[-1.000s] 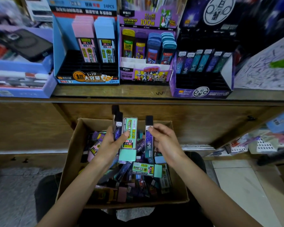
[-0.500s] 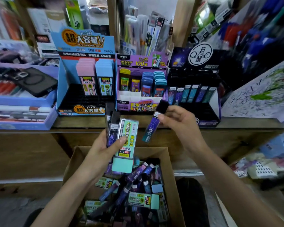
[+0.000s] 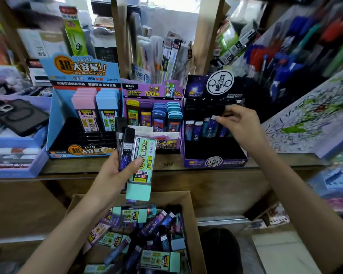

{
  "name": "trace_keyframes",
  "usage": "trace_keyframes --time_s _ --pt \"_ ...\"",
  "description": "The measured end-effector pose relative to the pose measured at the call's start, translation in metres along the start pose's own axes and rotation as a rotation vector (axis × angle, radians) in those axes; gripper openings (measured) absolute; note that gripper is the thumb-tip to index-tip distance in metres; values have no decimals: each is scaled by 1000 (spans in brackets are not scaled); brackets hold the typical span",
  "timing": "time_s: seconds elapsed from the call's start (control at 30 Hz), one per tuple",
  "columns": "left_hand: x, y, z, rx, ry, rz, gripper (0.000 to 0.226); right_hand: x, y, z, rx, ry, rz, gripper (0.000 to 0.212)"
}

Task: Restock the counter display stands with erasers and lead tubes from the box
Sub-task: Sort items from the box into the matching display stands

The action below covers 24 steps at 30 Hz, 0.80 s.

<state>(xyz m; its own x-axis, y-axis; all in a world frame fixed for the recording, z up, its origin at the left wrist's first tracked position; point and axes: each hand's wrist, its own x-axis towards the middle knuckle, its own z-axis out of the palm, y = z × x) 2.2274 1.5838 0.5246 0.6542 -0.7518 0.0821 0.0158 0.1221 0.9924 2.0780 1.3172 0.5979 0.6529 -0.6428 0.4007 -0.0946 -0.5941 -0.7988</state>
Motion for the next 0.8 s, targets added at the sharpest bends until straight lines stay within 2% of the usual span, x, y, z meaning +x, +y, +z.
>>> trace_keyframes --time_s 0.53,0.8 --pt "5 7 17 52 26 -30 37 12 14 -4 -32 -141 -12 24" --pt "4 10 27 43 28 -15 40 10 27 10 -67 -59 80 18"
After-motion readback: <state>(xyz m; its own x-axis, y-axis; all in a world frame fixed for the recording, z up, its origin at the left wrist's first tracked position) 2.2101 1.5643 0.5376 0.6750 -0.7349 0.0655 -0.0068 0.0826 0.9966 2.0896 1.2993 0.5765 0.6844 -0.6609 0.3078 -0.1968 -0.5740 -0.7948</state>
